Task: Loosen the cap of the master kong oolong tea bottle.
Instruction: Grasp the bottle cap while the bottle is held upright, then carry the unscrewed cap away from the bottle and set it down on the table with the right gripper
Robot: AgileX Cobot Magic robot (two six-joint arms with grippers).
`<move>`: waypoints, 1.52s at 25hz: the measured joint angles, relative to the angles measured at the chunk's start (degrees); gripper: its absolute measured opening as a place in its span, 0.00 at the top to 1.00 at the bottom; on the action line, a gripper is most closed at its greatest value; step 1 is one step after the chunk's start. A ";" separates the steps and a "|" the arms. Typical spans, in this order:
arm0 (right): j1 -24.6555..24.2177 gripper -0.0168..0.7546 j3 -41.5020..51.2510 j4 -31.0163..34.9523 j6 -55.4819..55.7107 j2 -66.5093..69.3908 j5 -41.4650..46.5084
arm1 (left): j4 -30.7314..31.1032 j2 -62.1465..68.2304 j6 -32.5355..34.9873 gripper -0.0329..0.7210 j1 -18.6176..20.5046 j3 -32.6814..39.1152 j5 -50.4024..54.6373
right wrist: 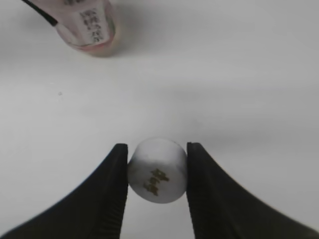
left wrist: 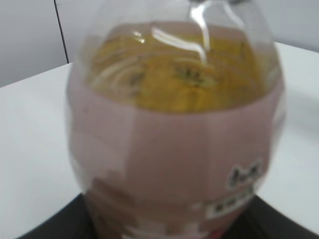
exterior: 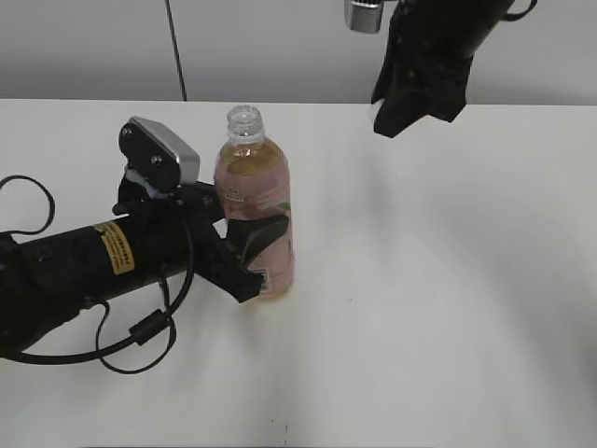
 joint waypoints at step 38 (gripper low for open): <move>-2.19 0.32 0.00 -9.46 48.22 24.82 -2.82 | 4.12 9.04 -2.46 0.42 0.00 0.37 -12.44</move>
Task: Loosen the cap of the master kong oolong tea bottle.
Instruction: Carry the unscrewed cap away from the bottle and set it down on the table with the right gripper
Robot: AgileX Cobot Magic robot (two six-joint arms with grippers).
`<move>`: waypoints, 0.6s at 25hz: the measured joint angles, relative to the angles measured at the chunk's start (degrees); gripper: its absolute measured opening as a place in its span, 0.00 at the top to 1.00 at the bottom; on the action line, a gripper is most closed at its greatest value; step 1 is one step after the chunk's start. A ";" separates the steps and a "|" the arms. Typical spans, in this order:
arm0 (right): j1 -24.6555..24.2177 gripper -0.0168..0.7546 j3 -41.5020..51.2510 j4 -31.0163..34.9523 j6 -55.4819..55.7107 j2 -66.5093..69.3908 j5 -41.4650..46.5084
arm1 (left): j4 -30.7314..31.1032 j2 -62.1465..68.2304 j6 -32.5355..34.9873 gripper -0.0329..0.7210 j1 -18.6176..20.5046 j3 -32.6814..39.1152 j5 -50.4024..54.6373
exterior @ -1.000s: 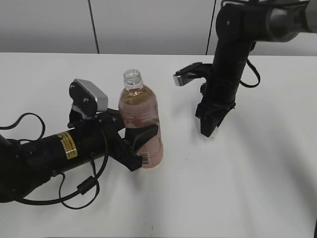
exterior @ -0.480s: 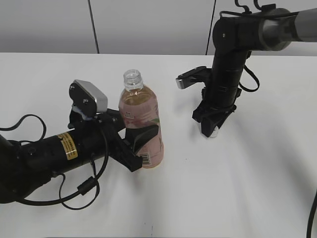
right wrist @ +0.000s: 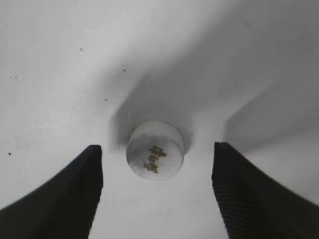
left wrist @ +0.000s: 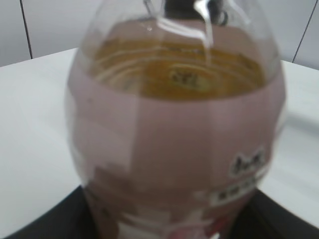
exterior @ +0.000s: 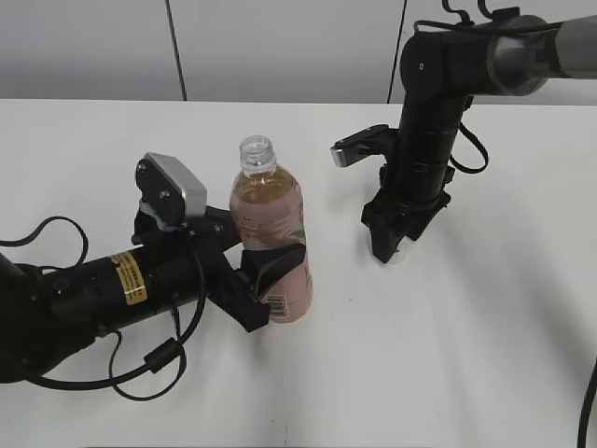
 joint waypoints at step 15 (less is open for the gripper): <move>-0.49 0.29 0.00 1.05 0.34 0.00 0.45 | 0.70 0.00 -0.16 0.18 0.00 0.00 -1.50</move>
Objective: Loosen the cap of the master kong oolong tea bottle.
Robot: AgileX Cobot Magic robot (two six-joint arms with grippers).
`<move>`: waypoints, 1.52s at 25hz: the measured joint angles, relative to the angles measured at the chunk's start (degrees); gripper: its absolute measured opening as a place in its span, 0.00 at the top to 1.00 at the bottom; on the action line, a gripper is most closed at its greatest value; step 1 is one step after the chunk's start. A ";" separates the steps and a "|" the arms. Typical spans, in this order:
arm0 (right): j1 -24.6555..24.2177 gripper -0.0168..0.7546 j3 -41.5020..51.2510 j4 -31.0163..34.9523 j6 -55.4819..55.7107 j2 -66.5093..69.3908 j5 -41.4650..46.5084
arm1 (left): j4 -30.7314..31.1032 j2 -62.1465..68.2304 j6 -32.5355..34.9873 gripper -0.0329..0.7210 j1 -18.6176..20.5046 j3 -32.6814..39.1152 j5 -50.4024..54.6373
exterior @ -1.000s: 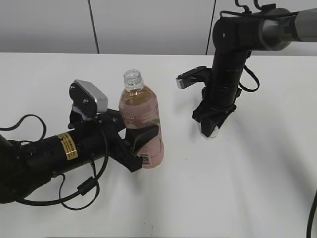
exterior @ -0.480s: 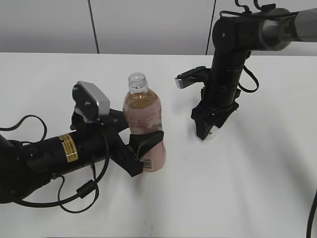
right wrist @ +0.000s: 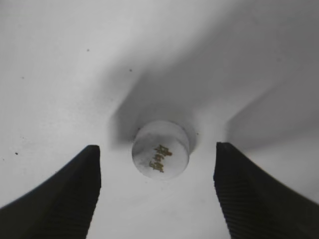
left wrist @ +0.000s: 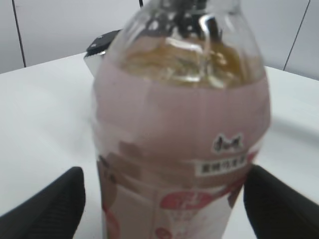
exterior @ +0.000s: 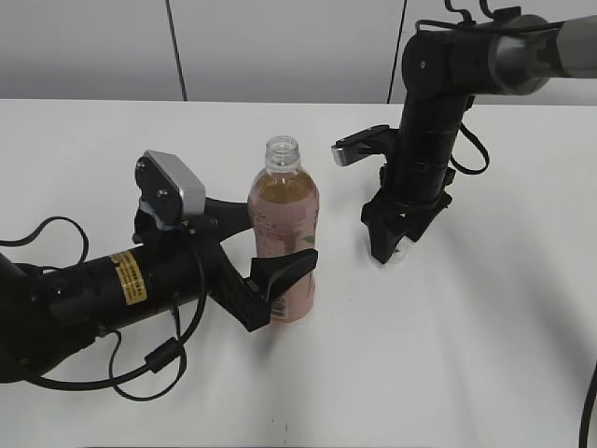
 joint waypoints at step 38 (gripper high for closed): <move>-1.29 0.31 0.00 0.07 9.86 -21.08 7.04 | -10.11 -31.50 -10.74 0.19 24.45 11.09 19.23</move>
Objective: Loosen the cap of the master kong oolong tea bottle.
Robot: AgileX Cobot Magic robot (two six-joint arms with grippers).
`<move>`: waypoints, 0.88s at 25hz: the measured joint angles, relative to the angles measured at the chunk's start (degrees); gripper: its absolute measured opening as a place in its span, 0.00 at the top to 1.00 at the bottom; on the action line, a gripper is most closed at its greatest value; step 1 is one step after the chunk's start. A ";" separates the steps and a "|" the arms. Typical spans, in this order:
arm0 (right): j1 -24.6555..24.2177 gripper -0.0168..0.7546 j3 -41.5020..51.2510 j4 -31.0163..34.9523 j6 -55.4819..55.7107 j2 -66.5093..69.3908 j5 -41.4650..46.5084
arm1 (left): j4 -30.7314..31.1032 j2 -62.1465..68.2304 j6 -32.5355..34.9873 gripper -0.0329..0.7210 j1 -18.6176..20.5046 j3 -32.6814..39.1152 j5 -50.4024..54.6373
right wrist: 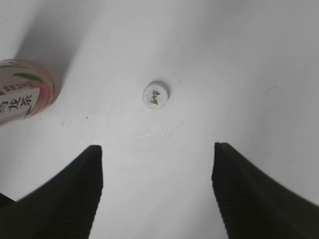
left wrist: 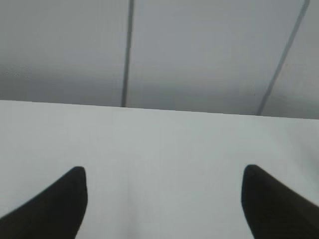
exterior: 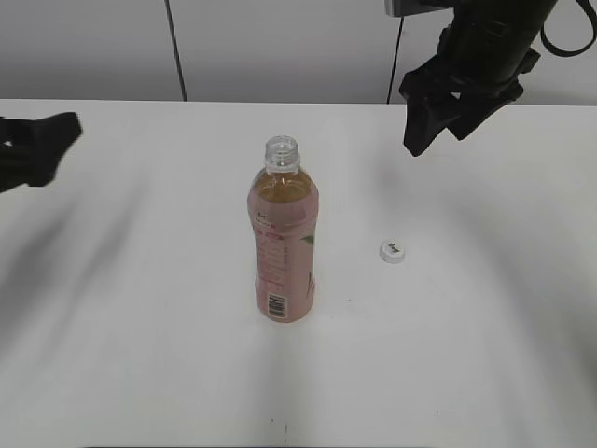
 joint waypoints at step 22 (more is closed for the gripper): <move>0.00 0.33 18.31 -4.19 9.57 -18.17 0.00 | 1.55 -29.25 -14.09 0.20 10.93 0.06 40.10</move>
